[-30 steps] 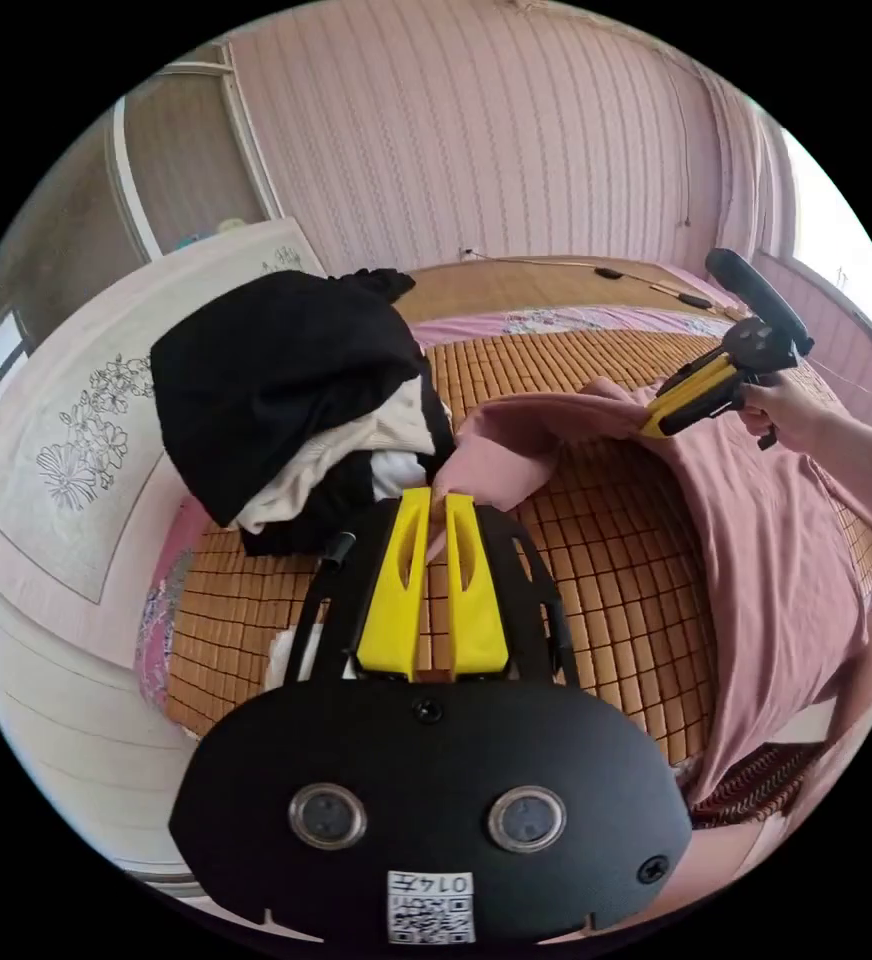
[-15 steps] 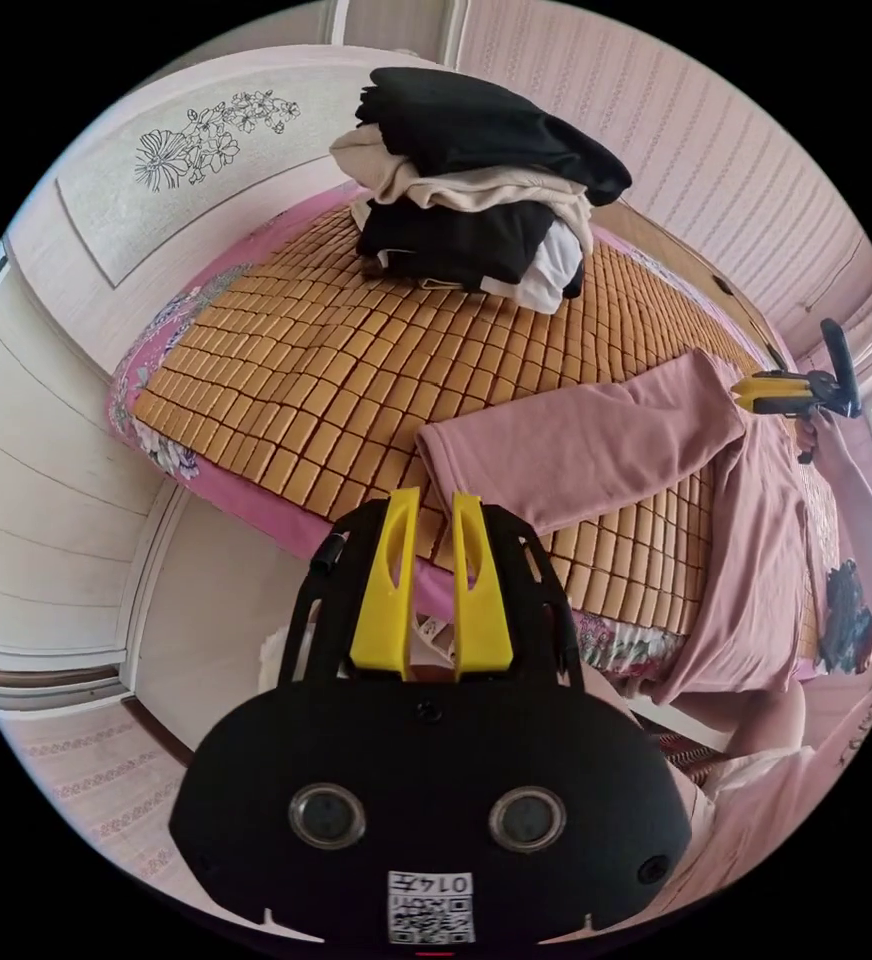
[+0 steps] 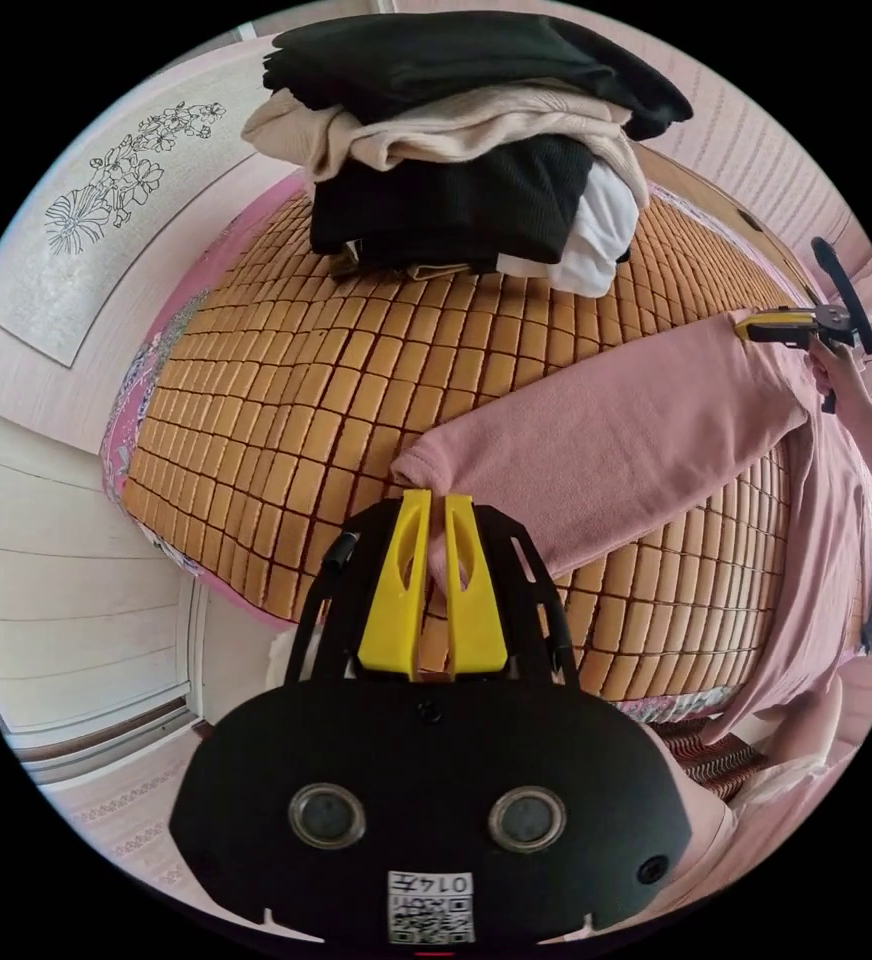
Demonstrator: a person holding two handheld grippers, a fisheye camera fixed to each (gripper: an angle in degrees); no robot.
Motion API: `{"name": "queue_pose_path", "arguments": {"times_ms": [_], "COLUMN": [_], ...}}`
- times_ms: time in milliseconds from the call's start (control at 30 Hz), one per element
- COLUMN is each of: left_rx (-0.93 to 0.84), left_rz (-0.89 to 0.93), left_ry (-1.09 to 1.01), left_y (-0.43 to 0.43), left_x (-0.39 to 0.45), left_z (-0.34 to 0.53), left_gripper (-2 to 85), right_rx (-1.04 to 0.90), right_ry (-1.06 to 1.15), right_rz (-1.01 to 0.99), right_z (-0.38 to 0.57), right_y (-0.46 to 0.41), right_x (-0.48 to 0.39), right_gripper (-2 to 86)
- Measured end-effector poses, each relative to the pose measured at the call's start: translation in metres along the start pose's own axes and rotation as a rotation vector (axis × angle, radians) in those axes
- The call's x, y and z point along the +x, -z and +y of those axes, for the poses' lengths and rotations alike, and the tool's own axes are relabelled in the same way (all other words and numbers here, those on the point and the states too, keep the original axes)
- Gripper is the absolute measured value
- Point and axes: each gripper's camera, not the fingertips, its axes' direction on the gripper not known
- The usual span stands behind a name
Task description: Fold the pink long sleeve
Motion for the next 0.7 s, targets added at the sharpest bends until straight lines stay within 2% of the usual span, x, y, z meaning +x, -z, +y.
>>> {"name": "queue_pose_path", "arguments": {"times_ms": [233,333,433,500,567,633,700], "left_rx": [0.036,0.033,0.060,0.120,0.163,0.164,0.142], "left_rz": [-0.081,-0.013,0.018,-0.014,-0.010,0.074,0.169], "left_ry": [-0.007,0.039,0.105,0.081,0.023,-0.087,-0.173], "left_y": [-0.017,-0.017,0.000,0.022,0.042,0.057,0.060], "left_x": [-0.022,-0.036,-0.055,-0.055,-0.044,-0.013,0.022], "left_z": [-0.050,-0.056,-0.042,-0.023,-0.002,0.025,0.043], "left_gripper": [2.0,4.6,7.1,6.7,6.2,5.8,5.9], "right_rx": [0.032,0.057,0.173,0.257,0.263,0.201,0.050], "right_ry": [-0.075,-0.076,-0.086,-0.076,-0.080,-0.113,-0.198], "right_rz": [-0.083,-0.095,-0.128,-0.124,-0.064,0.025,0.086], "right_z": [-0.007,0.003,0.044,0.107,0.167,0.229,0.312], "right_y": [-0.001,0.002,0.032,0.068,0.086,0.093,0.090], "right_x": [0.027,0.032,0.039,0.041,0.040,0.038,0.036], "right_gripper": [0.7,0.8,1.3,2.2,3.1,3.8,5.5]}}
